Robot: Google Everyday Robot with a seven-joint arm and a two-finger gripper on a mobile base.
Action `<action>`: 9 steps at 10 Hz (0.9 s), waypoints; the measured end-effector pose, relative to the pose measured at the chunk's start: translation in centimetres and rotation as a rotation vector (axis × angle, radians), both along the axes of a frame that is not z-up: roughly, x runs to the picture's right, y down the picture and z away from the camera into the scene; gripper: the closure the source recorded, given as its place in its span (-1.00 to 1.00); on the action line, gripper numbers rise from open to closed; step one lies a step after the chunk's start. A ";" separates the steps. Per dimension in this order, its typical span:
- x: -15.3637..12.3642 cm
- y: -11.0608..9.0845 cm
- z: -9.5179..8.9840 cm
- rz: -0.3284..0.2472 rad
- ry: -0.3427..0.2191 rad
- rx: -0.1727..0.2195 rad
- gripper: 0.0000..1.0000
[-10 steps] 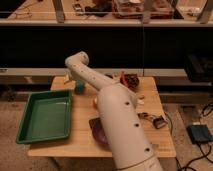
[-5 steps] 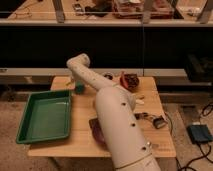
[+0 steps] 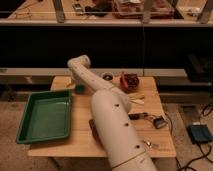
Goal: Wipe table surface with sponge
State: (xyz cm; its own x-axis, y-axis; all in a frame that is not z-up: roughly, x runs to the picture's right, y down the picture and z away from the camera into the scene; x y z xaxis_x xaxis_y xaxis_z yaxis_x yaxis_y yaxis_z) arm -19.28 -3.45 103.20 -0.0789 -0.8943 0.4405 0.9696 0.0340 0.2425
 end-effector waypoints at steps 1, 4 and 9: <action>0.0 0.1 0.1 0.002 -0.002 -0.006 -0.60; 0.2 0.6 0.3 0.005 -0.029 -0.057 -0.14; 1.5 0.1 -1.1 -0.011 -0.035 -0.054 -0.02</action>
